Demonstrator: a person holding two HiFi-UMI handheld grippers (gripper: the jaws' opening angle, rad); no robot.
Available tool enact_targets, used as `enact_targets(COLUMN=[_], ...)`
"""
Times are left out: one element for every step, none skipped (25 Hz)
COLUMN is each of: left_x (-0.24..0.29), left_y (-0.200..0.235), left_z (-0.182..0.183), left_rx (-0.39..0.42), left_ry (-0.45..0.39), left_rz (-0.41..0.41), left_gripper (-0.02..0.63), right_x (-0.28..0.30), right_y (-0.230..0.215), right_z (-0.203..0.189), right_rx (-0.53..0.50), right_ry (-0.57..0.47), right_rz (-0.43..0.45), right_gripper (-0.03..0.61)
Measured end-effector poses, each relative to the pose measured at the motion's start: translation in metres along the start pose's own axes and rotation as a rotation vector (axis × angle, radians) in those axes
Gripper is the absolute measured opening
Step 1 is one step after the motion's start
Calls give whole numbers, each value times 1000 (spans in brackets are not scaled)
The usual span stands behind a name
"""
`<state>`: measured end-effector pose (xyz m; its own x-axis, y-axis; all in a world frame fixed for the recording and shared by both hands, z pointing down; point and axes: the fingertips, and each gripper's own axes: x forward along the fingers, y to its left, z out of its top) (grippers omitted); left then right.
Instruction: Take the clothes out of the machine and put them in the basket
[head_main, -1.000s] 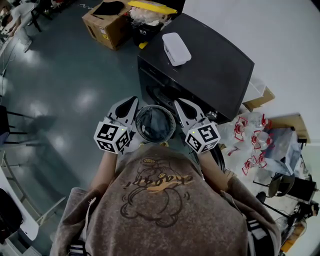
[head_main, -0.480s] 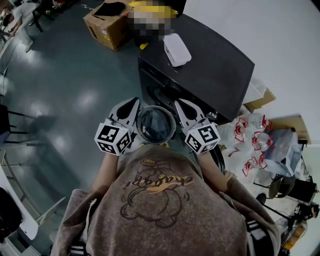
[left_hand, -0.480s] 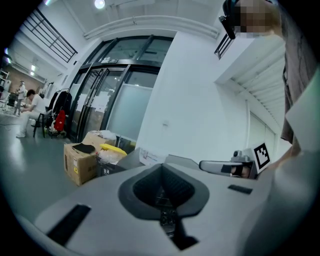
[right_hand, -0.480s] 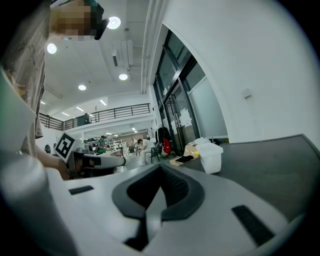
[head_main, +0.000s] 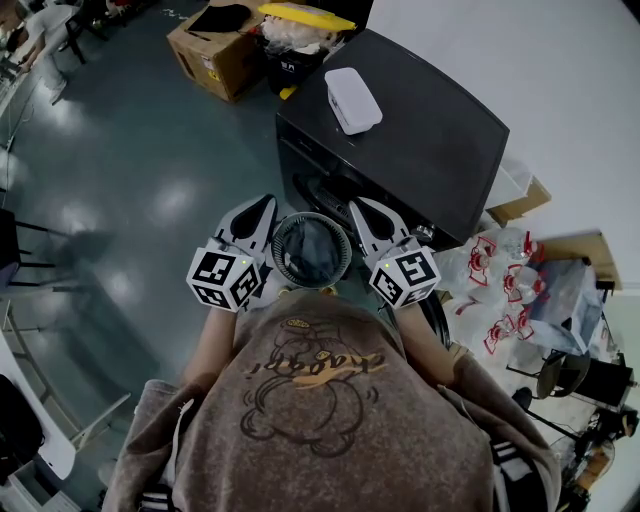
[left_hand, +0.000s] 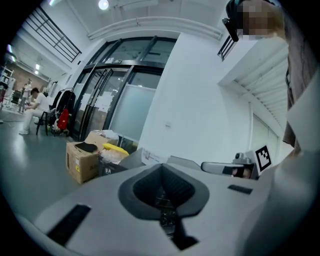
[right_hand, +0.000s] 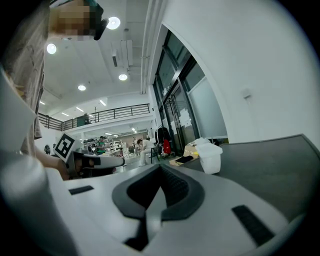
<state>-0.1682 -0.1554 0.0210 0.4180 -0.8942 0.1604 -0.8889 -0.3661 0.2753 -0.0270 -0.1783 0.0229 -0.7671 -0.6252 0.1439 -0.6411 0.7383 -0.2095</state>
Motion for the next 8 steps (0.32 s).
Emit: enact_targets(left_x=[0, 0, -1, -1, -2, -2, -2, -3], left_y=[0, 0, 0, 0, 0, 0, -1, -1], left_z=[0, 0, 0, 0, 0, 0, -1, -1], left_rx=[1, 1, 0, 0, -1, -1, -2, -2], left_ry=[0, 0, 0, 0, 0, 0, 1, 2], left_rz=[0, 1, 0, 0, 0, 0, 0, 0], left_gripper=[8, 8, 8, 8, 8, 8, 8, 8], right_x=[0, 0, 1, 0, 0, 0, 0, -1], right_y=[0, 0, 0, 0, 0, 0, 0, 0], right_z=[0, 0, 0, 0, 0, 0, 0, 0], right_rx=[-1, -2, -2, -2, -2, -2, -2, -2], right_ry=[0, 0, 1, 1, 1, 1, 1, 1], right_rz=[0, 0, 0, 0, -1, -2, -2, -3], right_gripper=[-6, -6, -6, -6, -6, -6, -6, -6])
